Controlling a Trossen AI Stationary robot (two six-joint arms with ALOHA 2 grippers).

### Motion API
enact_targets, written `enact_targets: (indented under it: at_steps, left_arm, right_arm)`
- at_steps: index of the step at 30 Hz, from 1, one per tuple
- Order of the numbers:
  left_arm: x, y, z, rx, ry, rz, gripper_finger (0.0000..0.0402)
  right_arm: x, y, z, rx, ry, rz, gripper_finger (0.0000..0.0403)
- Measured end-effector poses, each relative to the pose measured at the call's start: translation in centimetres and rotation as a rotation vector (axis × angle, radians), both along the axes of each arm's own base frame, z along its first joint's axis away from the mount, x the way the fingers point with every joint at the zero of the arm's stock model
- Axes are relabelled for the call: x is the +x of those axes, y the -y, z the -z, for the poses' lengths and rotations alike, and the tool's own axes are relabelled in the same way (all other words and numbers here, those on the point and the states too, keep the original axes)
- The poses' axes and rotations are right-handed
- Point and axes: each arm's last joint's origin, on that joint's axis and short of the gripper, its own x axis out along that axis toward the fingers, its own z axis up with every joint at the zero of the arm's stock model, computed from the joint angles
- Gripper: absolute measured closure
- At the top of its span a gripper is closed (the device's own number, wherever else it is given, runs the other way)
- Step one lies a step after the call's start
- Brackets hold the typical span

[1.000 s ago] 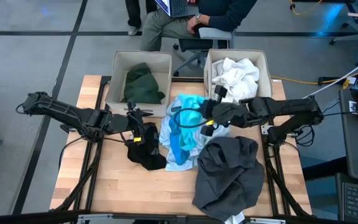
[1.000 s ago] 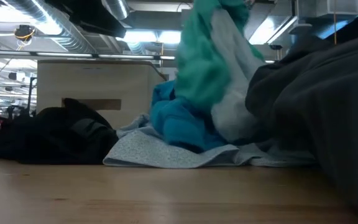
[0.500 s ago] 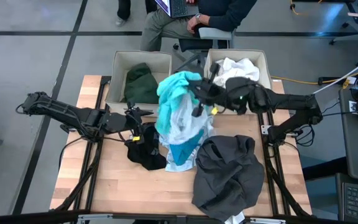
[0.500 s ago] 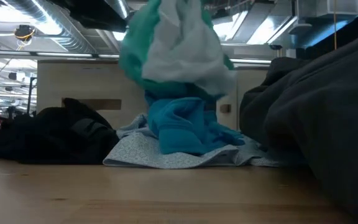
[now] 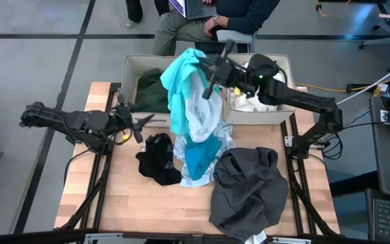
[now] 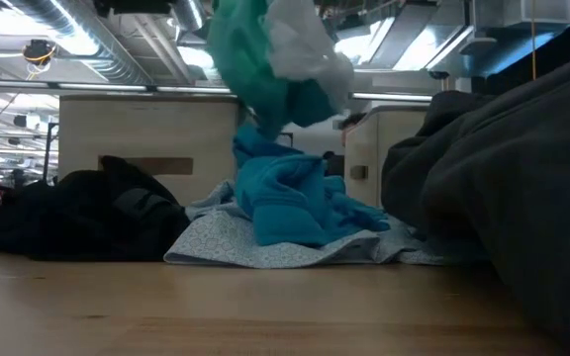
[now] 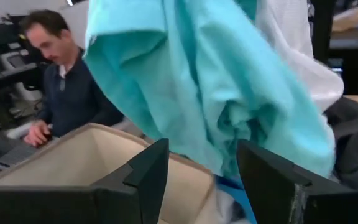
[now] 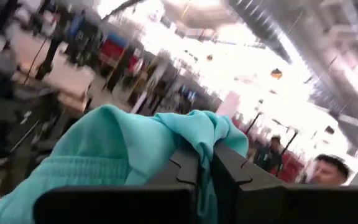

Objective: Sort clothes
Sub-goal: Put the light blue shorts into the left laundry organizer

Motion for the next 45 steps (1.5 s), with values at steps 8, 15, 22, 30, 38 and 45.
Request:
enact_targets:
  at_steps: [8,15,22,30,38,45]
  left_arm:
    - [-0.8,-0.2,-0.3,0.001,0.017,-0.008,0.0222]
    - [-0.6,-0.2,-0.2,0.019,0.0,-0.005,0.0222]
    - [-0.6,-0.2,-0.2,0.025,-0.01,-0.004,0.0222]
    - [-0.6,-0.2,0.0,0.021,-0.024,-0.005,0.0222]
    - [-0.7,-0.2,0.1,0.012,-0.029,-0.006,0.0222]
    - [-0.7,-0.2,0.1,0.012,-0.029,-0.006,0.0222]
  right_arm:
    - [2.4,3.6,1.1,-0.124,0.252,-0.03,0.0384]
    - [4.6,7.2,2.9,-0.18,0.371,0.019,0.0384]
    - [9.1,10.1,6.3,-0.077,0.233,0.015,0.0384]
    - [12.4,11.3,12.4,0.059,-0.128,0.019,0.0384]
    - [12.5,11.4,15.9,0.27,-0.424,0.032,0.0384]
    - [12.1,11.2,17.5,0.441,-0.545,0.041,0.0377]
